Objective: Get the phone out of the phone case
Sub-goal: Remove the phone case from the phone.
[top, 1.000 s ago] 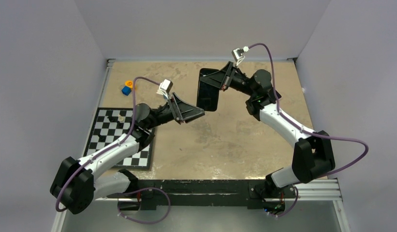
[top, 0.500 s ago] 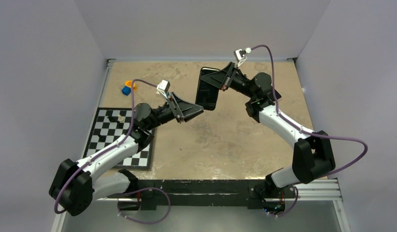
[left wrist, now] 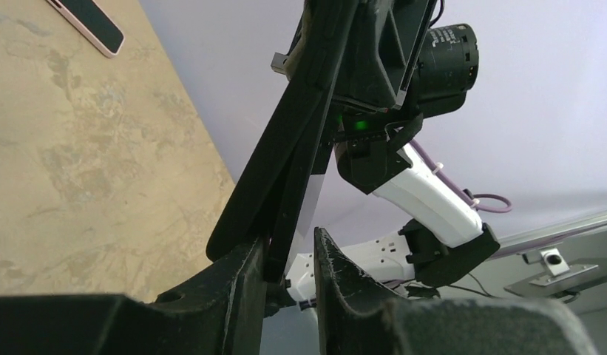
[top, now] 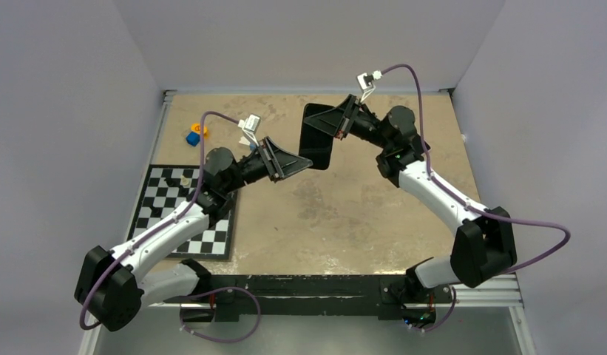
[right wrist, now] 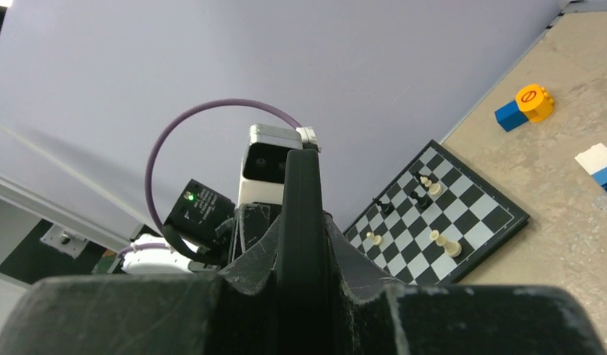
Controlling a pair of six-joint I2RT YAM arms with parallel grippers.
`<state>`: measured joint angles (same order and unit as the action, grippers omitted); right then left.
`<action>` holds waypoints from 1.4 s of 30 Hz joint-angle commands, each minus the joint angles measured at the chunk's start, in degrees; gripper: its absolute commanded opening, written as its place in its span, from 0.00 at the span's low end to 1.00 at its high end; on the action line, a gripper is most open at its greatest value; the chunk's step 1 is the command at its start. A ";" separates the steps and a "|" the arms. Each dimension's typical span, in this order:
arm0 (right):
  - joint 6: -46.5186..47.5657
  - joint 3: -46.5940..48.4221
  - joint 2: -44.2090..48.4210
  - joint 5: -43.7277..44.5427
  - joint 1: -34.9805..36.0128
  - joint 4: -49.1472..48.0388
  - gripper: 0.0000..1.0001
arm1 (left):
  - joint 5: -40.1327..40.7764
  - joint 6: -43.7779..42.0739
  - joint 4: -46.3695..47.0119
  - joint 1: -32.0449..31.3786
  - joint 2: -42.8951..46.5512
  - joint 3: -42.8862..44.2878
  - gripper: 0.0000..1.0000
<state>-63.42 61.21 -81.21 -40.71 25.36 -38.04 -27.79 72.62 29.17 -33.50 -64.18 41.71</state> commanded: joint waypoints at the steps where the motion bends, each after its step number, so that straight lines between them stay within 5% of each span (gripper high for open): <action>1: 1.68 1.83 1.30 -9.81 2.29 3.78 0.00 | 4.24 -8.62 2.96 1.12 2.00 6.43 0.32; 10: 2.29 1.57 0.60 -12.27 3.93 3.44 0.00 | -3.99 -2.46 13.66 1.20 -4.51 10.31 0.30; 17: 2.59 0.73 1.09 -11.78 4.11 3.86 0.00 | -5.30 2.89 19.89 1.16 -7.15 9.35 0.05; 22: 13.64 4.31 2.37 -8.93 4.12 21.07 0.29 | -2.59 2.23 13.16 1.15 -2.92 6.26 0.00; 26: 15.31 4.45 3.28 -8.41 4.01 23.09 0.65 | -1.91 4.54 10.69 1.25 -1.62 4.92 0.00; 28: 15.42 4.21 3.72 -8.77 3.93 23.57 0.75 | -1.70 6.08 11.57 1.28 -1.23 4.44 0.00; 42: 12.60 -14.70 25.72 1.54 0.26 18.99 0.86 | 7.84 -1.56 -10.90 1.35 14.51 2.66 0.00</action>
<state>-50.74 50.85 -59.90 -43.53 25.54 -16.19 -23.59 73.21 19.66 -32.29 -52.82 43.44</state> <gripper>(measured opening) 0.865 0.097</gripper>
